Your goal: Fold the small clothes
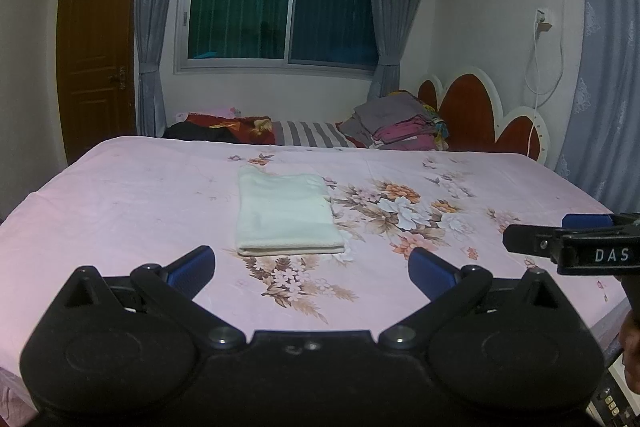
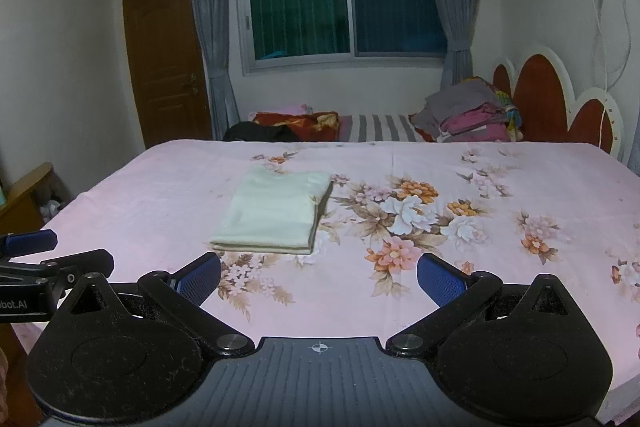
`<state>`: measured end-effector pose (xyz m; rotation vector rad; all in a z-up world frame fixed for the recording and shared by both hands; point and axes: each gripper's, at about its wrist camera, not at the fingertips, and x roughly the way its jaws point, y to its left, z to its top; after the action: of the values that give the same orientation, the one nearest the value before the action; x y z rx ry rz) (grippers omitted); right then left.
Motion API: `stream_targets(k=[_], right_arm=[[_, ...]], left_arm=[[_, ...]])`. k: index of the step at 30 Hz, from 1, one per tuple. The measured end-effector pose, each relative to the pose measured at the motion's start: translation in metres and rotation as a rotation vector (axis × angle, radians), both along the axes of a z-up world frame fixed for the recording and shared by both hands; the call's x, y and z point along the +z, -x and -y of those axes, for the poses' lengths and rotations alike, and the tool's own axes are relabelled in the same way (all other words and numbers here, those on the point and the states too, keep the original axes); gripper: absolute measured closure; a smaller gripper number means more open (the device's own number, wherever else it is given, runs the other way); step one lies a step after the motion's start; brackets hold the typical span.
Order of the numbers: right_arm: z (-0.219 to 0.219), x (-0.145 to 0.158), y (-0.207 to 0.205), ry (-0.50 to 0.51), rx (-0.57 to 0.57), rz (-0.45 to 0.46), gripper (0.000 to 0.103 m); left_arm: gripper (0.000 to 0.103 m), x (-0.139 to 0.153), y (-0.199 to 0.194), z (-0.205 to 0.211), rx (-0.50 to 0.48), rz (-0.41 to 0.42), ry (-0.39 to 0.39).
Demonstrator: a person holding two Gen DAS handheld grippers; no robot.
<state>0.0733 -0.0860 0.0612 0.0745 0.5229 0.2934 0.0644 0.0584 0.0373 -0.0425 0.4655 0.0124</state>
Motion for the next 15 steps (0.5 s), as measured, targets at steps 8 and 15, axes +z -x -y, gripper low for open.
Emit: stream_targets(k=[8, 15], right_arm=[[0.0014, 0.0, -0.0001, 0.002, 0.005, 0.003, 0.0], [0.0036, 0.0003, 0.0013, 0.008, 0.009, 0.01, 0.0]], left_arm=[[0.001, 0.0009, 0.0012, -0.0002, 0.002, 0.004, -0.001], [0.001, 0.0012, 0.0022, -0.0008, 0.002, 0.006, 0.001]])
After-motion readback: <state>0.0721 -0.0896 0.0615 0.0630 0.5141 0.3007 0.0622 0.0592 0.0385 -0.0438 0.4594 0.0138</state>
